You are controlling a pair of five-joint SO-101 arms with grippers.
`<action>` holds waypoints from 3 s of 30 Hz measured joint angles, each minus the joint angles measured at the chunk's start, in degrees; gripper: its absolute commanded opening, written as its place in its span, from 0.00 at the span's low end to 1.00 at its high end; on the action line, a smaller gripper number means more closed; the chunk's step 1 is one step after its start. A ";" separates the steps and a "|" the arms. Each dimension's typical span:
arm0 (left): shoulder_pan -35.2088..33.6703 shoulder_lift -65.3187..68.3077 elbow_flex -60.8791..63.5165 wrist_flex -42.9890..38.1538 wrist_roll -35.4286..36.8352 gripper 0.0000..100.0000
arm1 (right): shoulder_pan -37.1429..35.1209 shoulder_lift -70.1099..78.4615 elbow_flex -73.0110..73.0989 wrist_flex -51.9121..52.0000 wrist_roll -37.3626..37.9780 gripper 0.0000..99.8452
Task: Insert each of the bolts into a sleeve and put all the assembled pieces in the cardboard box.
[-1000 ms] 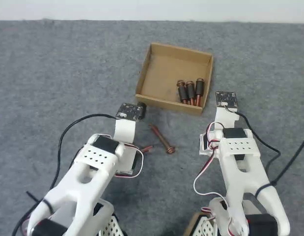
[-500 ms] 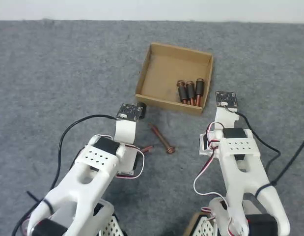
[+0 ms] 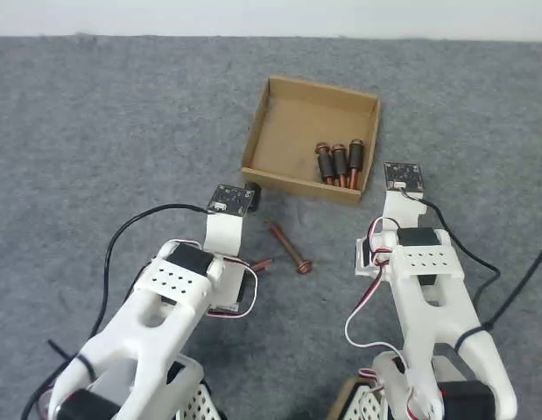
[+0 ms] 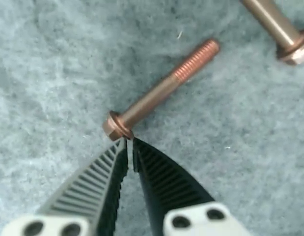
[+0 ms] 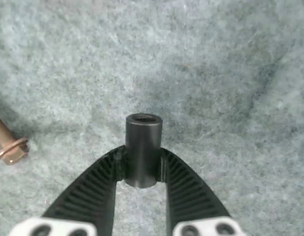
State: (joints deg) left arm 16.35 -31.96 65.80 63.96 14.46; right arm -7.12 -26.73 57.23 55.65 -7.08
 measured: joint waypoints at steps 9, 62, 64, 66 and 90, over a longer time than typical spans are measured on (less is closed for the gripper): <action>0.00 13.01 -8.97 2.90 0.97 0.01 | 0.00 0.00 0.00 0.00 0.00 0.01; -8.26 20.66 -23.56 -13.63 28.13 0.19 | 0.00 0.00 0.00 0.00 0.00 0.01; -5.63 20.66 -23.56 -12.22 29.27 0.19 | 0.00 0.00 0.00 0.00 0.00 0.01; -3.25 21.63 -23.56 -11.34 29.89 0.19 | 0.00 0.00 0.00 0.00 0.00 0.01; -6.68 37.98 -30.15 -12.57 31.21 0.09 | 0.00 0.00 0.00 0.00 0.00 0.01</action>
State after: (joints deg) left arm 9.67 6.02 35.65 51.38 45.67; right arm -7.12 -26.73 57.23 55.65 -7.08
